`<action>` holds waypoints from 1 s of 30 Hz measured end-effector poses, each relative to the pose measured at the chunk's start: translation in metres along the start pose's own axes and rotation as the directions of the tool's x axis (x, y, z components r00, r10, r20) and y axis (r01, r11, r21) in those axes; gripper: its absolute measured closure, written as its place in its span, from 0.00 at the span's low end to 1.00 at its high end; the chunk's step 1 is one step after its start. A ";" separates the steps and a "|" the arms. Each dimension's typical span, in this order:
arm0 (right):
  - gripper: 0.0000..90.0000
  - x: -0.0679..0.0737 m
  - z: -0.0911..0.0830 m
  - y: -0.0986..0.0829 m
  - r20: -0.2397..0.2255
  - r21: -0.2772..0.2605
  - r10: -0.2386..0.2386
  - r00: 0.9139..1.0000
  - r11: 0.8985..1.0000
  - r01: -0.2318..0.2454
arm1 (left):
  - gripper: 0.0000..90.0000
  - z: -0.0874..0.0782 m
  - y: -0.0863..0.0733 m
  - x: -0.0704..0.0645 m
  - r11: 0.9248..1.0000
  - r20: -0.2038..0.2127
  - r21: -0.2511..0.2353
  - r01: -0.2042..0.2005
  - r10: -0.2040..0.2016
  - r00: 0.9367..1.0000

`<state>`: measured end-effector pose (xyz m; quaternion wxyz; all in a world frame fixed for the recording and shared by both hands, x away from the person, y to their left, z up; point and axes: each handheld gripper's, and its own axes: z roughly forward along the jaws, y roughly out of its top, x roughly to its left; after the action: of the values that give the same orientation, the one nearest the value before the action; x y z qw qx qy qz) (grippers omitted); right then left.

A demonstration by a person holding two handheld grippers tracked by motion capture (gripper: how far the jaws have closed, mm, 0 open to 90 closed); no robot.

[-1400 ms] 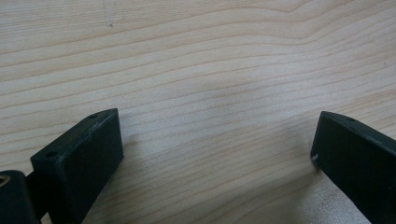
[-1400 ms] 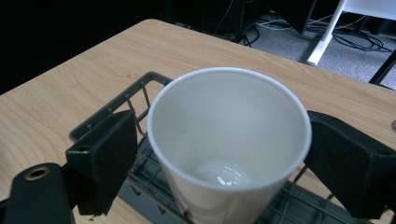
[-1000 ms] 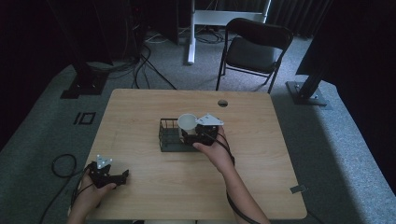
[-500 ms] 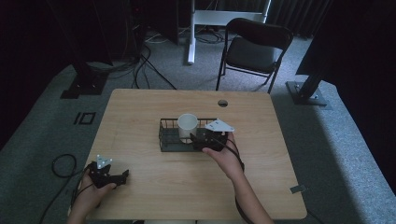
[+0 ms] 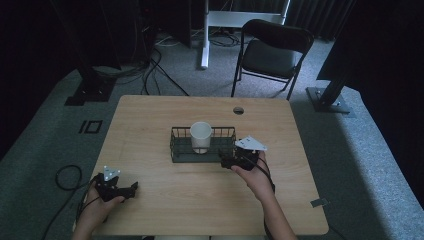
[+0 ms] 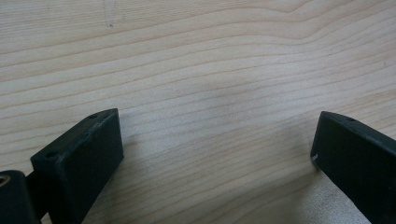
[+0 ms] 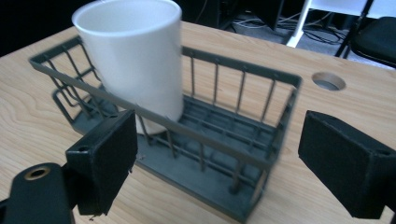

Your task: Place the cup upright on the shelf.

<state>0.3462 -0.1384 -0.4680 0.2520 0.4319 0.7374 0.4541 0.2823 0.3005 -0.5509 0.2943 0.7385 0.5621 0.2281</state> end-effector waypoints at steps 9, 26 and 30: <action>0.13 -0.013 -0.003 -0.022 0.011 0.016 0.025 1.000 1.000 -0.025 | 0.03 0.000 0.000 0.000 1.000 -0.001 0.001 -0.001 0.001 1.000; 0.13 -0.048 -0.018 -0.066 0.073 0.079 0.054 0.996 0.995 -0.060 | 0.03 0.000 0.000 0.000 1.000 -0.001 0.001 -0.001 0.001 1.000; 0.13 -0.055 -0.021 -0.075 0.087 0.100 0.056 0.995 0.993 -0.065 | 0.03 0.000 0.000 0.000 1.000 0.000 0.001 -0.001 0.001 1.000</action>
<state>0.3269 -0.2119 -0.5257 0.2463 0.4853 0.7350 0.4044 0.2823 0.3005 -0.5509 0.2937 0.7390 0.5618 0.2282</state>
